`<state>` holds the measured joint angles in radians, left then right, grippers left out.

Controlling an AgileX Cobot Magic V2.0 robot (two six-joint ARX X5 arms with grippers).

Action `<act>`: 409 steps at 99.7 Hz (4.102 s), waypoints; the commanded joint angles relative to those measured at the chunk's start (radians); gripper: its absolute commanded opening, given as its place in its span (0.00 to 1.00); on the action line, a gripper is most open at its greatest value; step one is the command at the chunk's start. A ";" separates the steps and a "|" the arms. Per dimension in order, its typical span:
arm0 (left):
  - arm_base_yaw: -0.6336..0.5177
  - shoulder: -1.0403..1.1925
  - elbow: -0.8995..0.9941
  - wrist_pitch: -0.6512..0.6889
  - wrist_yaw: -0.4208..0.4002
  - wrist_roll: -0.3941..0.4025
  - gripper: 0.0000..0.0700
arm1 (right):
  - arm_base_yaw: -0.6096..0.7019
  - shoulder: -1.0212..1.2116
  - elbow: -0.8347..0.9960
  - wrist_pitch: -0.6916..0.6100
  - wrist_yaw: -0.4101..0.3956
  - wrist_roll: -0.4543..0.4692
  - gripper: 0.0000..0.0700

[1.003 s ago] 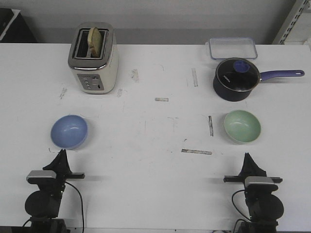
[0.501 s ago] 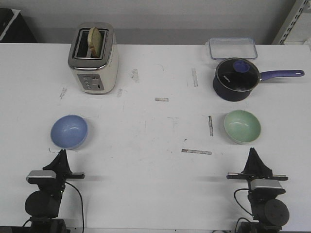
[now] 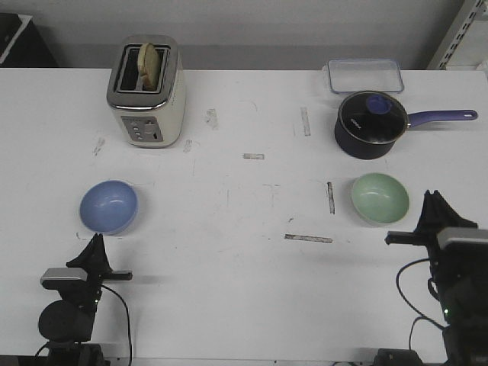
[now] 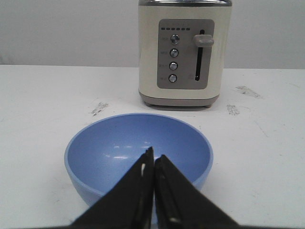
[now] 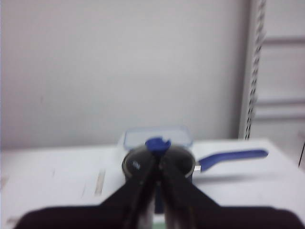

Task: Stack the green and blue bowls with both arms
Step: 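Move the right gripper forward and grasp the rim of the pale green bowl, then carry the green bowl toward the table center and set it down, then release the green bowl and retract the right gripper to rest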

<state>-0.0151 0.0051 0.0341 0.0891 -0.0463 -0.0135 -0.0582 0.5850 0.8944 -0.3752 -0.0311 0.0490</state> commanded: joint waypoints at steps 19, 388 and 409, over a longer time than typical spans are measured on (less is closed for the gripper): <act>0.003 -0.002 -0.022 0.013 0.002 -0.006 0.00 | -0.020 0.322 0.217 -0.279 -0.007 -0.018 0.52; 0.003 -0.002 -0.022 0.010 0.002 -0.006 0.00 | 0.468 0.754 0.467 -0.299 -0.189 -0.058 0.00; 0.003 -0.002 -0.022 0.010 0.002 -0.006 0.00 | 0.303 0.596 0.428 -0.313 -0.089 -0.075 0.00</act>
<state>-0.0151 0.0051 0.0341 0.0891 -0.0463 -0.0147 0.2729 1.2068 1.3384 -0.6830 -0.1387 -0.0105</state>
